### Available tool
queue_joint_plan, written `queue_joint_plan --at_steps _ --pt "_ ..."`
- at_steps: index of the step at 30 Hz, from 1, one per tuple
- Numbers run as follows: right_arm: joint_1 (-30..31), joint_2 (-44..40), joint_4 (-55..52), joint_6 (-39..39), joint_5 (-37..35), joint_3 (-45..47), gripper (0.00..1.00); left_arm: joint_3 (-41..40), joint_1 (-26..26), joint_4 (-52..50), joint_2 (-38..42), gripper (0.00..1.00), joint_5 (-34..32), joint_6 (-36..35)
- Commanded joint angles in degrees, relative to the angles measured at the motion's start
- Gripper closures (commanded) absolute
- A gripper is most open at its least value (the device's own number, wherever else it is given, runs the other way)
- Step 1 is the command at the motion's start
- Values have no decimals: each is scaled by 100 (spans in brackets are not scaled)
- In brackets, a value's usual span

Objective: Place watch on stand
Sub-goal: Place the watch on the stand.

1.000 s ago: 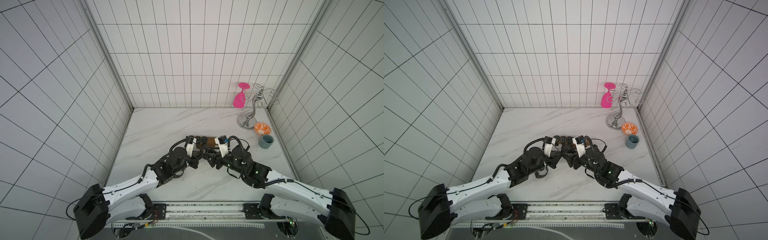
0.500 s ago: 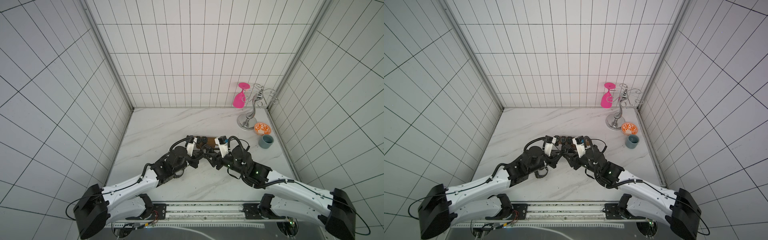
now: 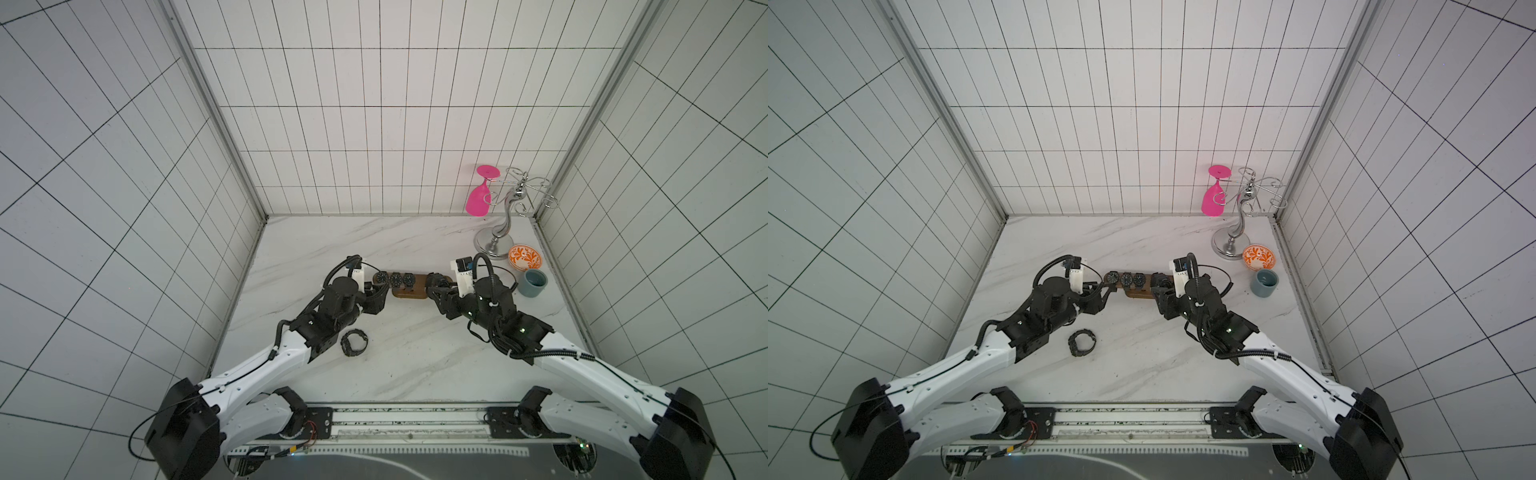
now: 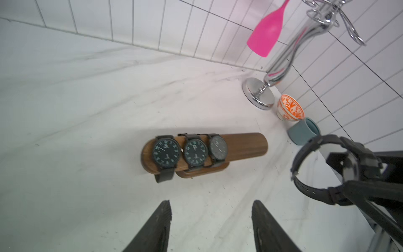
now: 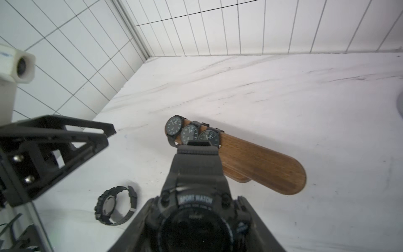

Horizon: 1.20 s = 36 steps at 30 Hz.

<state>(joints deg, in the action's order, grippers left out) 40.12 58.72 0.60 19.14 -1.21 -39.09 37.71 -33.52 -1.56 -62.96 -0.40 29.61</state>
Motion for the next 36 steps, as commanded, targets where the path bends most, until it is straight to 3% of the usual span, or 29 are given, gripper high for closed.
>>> queue_joint_plan --at_steps 1,8,19,27,36 --pt "-196 98 -215 -416 -277 -622 67 203 782 -62 -305 35 742 478" --pt "-860 274 -235 -495 -198 -572 68 692 1445 -91 -1333 22 1255 472" --pt "-1569 861 -157 -307 -589 -524 69 1380 1497 -11 -2482 16 1817 343" --pt "-1823 1563 -114 -280 -251 -756 70 1577 1486 28 -2952 18 2092 283" --pt "-1823 2128 -104 -279 235 -1124 70 1737 1432 93 -3329 30 2315 257"
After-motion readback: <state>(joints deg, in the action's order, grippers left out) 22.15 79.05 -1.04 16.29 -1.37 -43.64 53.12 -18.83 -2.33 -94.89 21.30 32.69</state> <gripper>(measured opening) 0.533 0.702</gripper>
